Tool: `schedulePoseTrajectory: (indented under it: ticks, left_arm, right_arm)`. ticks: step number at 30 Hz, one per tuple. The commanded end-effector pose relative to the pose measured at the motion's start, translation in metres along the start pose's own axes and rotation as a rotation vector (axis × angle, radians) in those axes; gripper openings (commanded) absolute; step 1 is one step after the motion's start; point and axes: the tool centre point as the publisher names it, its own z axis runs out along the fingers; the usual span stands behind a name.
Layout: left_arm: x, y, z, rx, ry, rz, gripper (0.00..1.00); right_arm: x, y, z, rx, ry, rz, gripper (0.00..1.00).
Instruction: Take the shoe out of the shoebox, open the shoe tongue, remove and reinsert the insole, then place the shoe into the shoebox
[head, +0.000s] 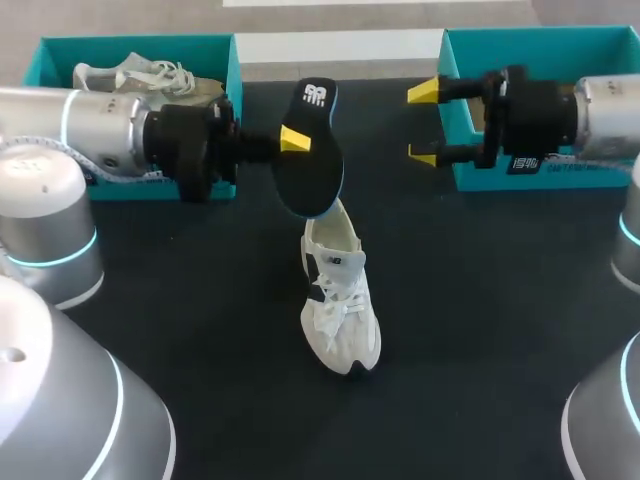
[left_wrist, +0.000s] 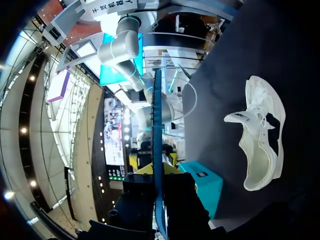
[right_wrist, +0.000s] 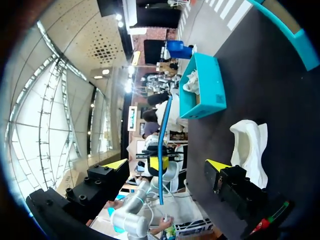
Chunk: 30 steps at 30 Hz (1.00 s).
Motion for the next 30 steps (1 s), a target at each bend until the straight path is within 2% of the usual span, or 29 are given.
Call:
schedulePoseTrajectory:
  ticks: [1, 7, 11, 16, 23, 25, 27, 30]
  left_arm:
    - [-0.001, -0.002, -0.001, -0.002, 0.002, 0.0, 0.0]
    - [-0.001, -0.002, -0.001, -0.002, 0.002, 0.0, 0.0]
    - [-0.001, -0.002, -0.001, -0.002, 0.002, 0.0, 0.0]
    - [-0.001, -0.002, -0.001, -0.002, 0.002, 0.0, 0.0]
    - [-0.001, -0.002, -0.001, -0.002, 0.002, 0.0, 0.0]
    - [-0.002, -0.008, 0.006, -0.001, 0.007, -0.222, 0.0]
    - [-0.007, -0.015, 0.009, 0.019, -0.075, -0.463, 0.0]
    - [-0.015, -0.021, 0.009, 0.02, -0.097, -0.694, 0.0]
  right_arm:
    - [0.001, -0.002, -0.003, -0.002, -0.004, 0.001, 1.0]
    - [0.001, -0.002, -0.003, -0.002, -0.004, 0.001, 1.0]
    - [-0.001, -0.004, -0.02, 0.049, 0.061, -0.022, 1.0]
    - [0.003, -0.001, -0.034, 0.053, 0.032, -0.047, 1.0]
    - [0.003, -0.001, -0.034, 0.053, 0.032, -0.047, 1.0]
    - [0.003, -0.001, -0.034, 0.053, 0.032, -0.047, 1.0]
    - [0.003, -0.001, -0.034, 0.053, 0.032, -0.047, 1.0]
    - [0.003, -0.001, -0.034, 0.053, 0.032, -0.047, 1.0]
